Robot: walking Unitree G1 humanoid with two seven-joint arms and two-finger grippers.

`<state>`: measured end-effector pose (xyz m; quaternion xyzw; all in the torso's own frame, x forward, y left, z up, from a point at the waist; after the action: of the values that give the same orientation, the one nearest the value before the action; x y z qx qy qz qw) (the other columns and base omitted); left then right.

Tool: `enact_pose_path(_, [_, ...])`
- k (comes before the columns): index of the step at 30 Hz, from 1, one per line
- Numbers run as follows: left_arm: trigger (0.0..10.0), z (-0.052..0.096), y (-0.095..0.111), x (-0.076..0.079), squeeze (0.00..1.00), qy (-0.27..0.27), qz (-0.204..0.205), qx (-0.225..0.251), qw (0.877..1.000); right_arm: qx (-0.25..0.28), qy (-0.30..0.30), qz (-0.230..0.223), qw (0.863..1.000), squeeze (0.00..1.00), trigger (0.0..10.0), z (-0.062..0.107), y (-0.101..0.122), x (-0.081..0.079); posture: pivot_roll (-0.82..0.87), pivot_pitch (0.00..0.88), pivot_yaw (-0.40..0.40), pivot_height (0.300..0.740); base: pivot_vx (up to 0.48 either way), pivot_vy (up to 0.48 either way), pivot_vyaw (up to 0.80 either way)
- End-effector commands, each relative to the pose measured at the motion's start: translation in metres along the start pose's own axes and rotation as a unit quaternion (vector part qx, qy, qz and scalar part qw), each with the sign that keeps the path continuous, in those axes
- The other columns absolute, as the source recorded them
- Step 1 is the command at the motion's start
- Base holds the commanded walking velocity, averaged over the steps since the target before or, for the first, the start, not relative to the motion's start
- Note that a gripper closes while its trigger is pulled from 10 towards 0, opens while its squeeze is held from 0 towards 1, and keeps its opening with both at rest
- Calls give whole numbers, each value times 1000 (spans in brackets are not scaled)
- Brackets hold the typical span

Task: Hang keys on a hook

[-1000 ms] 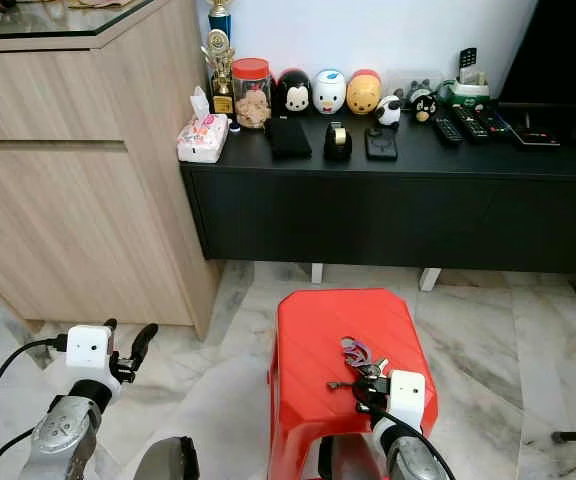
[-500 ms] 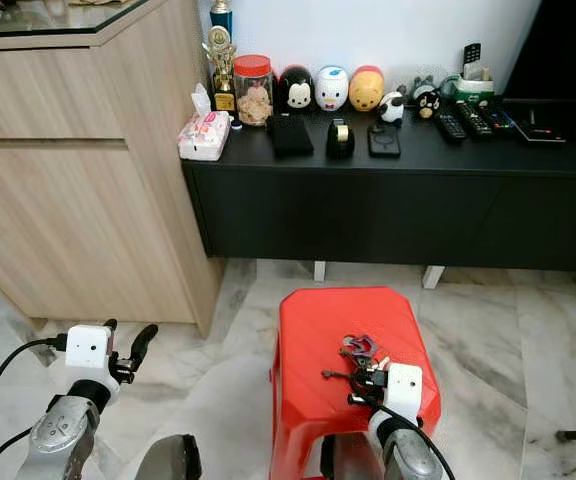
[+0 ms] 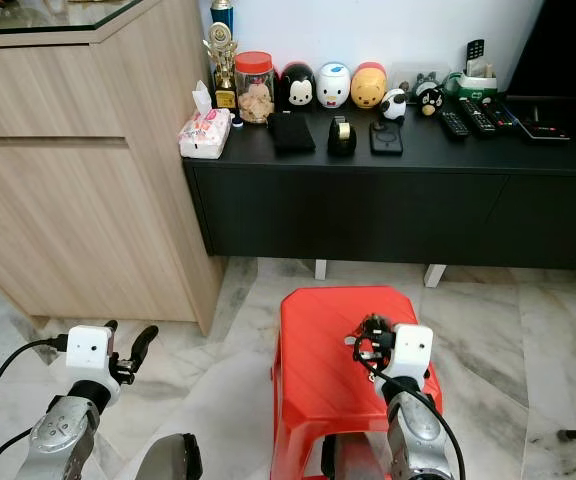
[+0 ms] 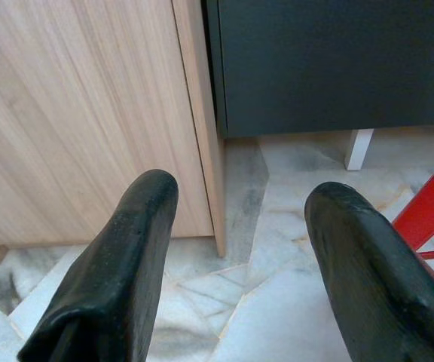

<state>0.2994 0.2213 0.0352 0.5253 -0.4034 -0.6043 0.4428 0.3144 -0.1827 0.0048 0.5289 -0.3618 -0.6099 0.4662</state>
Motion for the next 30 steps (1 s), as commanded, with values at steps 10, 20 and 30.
enact_pose_path(10, [10000,2,-13,-1,0,-5,-1,-28,1000,7,-75,67,995,0,10000,-6,23,12,33,0,-7,586,0,0,0])
enact_pose_path(20, [10000,11,-33,-7,0,17,14,-60,998,32,8,244,969,0,10000,-22,65,-22,36,0,-23,586,0,0,0])
enact_pose_path(30, [10000,7,-31,-5,0,19,16,-56,998,100,-38,215,971,0,10000,-19,92,-25,43,0,-35,586,0,0,0])
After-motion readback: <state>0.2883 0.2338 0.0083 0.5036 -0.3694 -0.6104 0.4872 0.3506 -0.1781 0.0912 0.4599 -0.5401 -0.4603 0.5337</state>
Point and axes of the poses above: a point about 5 cm out from each wrist's last joint towards the gripper, its own z axis pointing back from the gripper into the wrist, its own y axis along the axis of the wrist's last joint, x = y × z, the point moved 4 cm from there along -z, pointing out of the wrist towards the gripper, and after that the axes turned 10 degrees about -z, right-handed, at the moved point
